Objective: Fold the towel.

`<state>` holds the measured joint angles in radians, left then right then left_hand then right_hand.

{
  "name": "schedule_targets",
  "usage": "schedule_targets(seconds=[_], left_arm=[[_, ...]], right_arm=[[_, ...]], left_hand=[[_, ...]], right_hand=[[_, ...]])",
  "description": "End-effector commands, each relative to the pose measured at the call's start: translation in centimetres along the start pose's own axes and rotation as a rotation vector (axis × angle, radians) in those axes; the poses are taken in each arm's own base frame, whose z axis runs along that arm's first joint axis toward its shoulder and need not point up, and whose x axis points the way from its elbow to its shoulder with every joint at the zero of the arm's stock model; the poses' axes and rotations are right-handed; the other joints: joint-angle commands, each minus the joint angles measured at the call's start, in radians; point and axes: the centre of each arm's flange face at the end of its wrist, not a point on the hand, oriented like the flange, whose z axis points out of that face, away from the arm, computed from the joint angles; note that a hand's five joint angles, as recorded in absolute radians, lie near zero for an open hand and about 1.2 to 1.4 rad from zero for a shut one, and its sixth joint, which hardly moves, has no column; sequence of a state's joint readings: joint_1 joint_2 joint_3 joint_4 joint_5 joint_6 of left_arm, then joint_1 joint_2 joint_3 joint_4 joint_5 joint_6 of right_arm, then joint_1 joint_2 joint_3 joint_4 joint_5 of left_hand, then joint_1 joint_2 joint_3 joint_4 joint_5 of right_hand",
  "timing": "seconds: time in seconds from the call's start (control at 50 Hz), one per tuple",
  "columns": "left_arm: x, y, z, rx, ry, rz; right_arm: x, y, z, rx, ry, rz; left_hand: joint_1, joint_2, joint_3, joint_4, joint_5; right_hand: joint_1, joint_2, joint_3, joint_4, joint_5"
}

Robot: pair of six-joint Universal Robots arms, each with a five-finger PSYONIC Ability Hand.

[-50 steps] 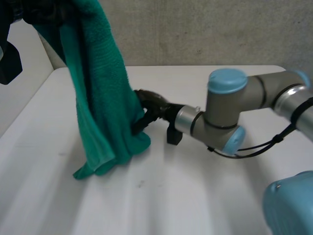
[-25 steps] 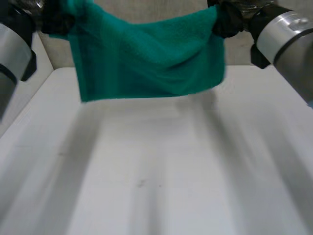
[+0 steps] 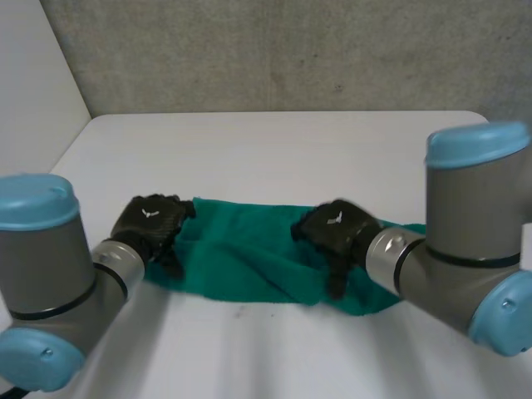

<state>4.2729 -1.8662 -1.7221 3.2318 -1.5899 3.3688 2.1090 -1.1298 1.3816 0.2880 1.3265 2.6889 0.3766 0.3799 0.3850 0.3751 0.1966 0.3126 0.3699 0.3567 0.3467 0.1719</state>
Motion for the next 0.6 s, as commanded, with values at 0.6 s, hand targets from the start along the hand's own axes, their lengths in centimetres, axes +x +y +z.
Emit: schedule_targets(seconds=[0.6], left_arm=[[2.0,1.0,5.7,-0.19,0.09,0.058]], right_arm=[[5.0,2.8,6.1,0.096,-0.084,-0.539]], left_hand=[[0.001,-0.002,-0.007,0.003,0.006]], right_hand=[[0.087,0.029,0.042,0.052,0.053]])
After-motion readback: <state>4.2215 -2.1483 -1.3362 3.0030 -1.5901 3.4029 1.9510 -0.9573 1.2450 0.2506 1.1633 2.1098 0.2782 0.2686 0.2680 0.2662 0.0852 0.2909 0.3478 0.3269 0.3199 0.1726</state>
